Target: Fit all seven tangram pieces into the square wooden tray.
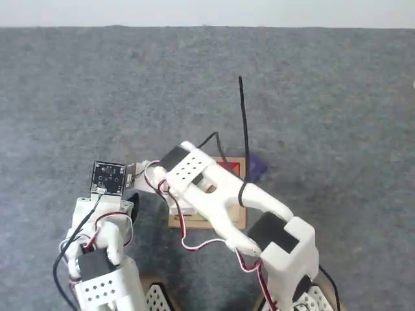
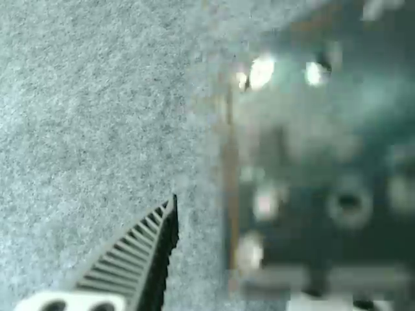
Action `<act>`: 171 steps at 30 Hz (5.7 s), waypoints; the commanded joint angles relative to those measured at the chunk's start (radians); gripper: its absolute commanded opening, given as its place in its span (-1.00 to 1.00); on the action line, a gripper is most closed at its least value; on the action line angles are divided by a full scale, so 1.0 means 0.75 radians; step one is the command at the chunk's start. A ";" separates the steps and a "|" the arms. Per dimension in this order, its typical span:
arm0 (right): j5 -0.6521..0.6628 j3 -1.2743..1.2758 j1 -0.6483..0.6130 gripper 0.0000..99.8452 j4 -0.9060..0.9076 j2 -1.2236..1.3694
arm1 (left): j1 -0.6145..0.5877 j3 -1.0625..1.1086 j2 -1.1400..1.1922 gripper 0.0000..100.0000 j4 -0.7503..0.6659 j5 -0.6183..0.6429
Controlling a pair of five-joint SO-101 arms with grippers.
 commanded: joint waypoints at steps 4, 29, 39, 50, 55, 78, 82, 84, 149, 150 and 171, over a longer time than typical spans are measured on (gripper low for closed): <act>0.025 0.008 -0.034 -0.98 -0.001 -0.030 | 0.000 -0.009 0.004 -0.44 -0.004 -0.014; 0.027 -0.016 -0.050 -0.69 0.071 -0.028 | 0.000 -0.009 0.006 -0.44 -0.004 -0.014; 0.055 -0.082 0.040 -0.53 0.083 -0.032 | 0.000 -0.009 0.006 -0.44 -0.004 -0.014; 0.053 -0.264 0.144 -0.53 0.167 -0.017 | 0.000 -0.009 0.006 -0.44 -0.004 -0.014; 0.053 -0.262 0.187 -0.53 0.148 -0.017 | 0.000 -0.009 0.006 -0.44 -0.004 -0.014; -0.035 -0.268 0.259 -0.53 0.081 0.056 | 0.000 -0.009 0.006 -0.44 -0.004 -0.014; -0.162 -0.262 0.361 -0.53 0.150 -0.167 | 0.000 -0.009 0.006 -0.44 -0.004 -0.014; -0.264 -0.260 0.439 -0.53 0.210 -0.263 | 0.000 -0.009 0.006 -0.44 -0.004 -0.014; -1.068 0.174 0.932 -0.73 -0.009 -0.087 | 0.000 -0.009 0.006 -0.44 -0.004 -0.014; -1.068 0.186 0.934 -0.73 -0.032 -0.087 | 0.000 -0.009 0.006 -0.44 -0.004 -0.014; -1.182 0.260 0.787 -0.73 -0.279 -0.195 | 0.000 -0.009 0.006 -0.44 -0.004 -0.014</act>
